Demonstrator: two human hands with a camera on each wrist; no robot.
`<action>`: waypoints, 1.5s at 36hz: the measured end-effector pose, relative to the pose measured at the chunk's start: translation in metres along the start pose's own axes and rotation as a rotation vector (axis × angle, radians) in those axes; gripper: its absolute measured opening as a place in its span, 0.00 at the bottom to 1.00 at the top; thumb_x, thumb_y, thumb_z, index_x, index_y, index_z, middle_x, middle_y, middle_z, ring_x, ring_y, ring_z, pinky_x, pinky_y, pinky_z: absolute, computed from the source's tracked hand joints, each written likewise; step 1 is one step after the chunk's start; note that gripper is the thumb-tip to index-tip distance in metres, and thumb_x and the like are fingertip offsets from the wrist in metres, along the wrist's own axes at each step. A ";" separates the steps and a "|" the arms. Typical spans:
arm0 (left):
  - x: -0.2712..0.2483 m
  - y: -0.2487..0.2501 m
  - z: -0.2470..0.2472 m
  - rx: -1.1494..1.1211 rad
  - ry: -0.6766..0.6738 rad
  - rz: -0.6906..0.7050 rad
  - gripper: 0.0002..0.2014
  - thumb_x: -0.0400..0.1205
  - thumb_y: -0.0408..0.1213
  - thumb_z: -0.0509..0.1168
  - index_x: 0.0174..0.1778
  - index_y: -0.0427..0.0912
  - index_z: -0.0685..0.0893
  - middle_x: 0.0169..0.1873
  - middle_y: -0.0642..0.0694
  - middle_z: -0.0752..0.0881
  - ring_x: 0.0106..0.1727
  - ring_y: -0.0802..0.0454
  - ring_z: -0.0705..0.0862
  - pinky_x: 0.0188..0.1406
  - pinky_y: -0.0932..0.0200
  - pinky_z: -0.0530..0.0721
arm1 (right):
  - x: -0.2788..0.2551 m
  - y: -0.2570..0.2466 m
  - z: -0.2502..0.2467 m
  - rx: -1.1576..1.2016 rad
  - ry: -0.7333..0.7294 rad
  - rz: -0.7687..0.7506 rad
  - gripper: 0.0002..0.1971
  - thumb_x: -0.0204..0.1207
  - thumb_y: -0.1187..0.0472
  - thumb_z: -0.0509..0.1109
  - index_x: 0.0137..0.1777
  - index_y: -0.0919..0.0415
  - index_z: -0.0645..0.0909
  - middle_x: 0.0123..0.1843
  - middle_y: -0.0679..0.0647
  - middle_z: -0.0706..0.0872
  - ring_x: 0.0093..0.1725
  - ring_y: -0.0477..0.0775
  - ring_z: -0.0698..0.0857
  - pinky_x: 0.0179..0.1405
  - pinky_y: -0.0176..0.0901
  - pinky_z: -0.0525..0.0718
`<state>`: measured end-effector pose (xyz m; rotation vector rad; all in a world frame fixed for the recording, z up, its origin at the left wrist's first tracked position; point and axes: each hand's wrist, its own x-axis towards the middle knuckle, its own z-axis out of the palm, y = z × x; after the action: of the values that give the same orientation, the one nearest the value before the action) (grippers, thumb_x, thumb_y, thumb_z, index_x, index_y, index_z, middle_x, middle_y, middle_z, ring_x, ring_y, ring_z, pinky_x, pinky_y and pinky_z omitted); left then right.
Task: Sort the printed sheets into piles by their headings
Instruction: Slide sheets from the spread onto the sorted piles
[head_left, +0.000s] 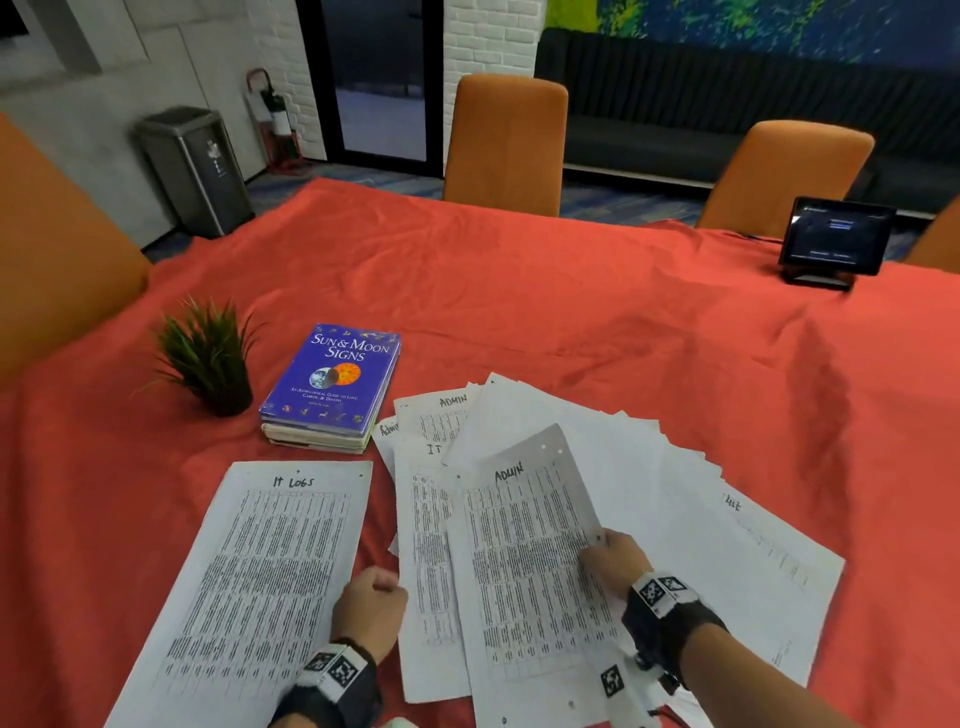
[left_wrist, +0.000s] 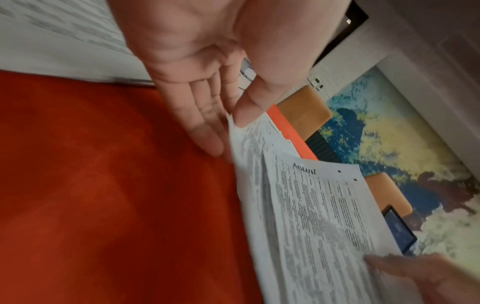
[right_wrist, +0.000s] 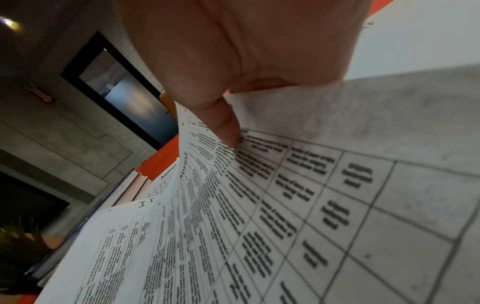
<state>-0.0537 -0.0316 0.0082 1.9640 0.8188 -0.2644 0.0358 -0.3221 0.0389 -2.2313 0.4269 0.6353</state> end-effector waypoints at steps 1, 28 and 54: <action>-0.001 0.001 -0.002 -0.014 0.010 -0.003 0.05 0.73 0.32 0.67 0.37 0.48 0.83 0.36 0.48 0.88 0.41 0.44 0.87 0.46 0.53 0.86 | -0.001 -0.001 0.002 0.018 -0.012 -0.009 0.08 0.77 0.68 0.64 0.50 0.63 0.83 0.48 0.61 0.89 0.47 0.59 0.86 0.41 0.40 0.81; -0.014 -0.039 -0.006 -0.025 -0.105 -0.099 0.13 0.84 0.35 0.60 0.64 0.38 0.80 0.48 0.44 0.85 0.45 0.48 0.82 0.41 0.59 0.75 | 0.003 -0.009 0.038 0.065 0.068 0.079 0.14 0.77 0.56 0.65 0.62 0.53 0.76 0.54 0.57 0.87 0.51 0.59 0.87 0.54 0.45 0.86; -0.023 -0.032 -0.009 -0.057 -0.107 -0.110 0.17 0.85 0.35 0.59 0.70 0.39 0.77 0.41 0.52 0.82 0.39 0.57 0.79 0.33 0.65 0.72 | 0.058 -0.002 -0.032 0.028 0.204 0.450 0.39 0.55 0.50 0.87 0.57 0.70 0.69 0.44 0.63 0.83 0.38 0.61 0.82 0.32 0.48 0.82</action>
<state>-0.0925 -0.0244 0.0020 1.8381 0.8564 -0.4034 0.0942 -0.3505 0.0266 -2.1941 1.0536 0.6221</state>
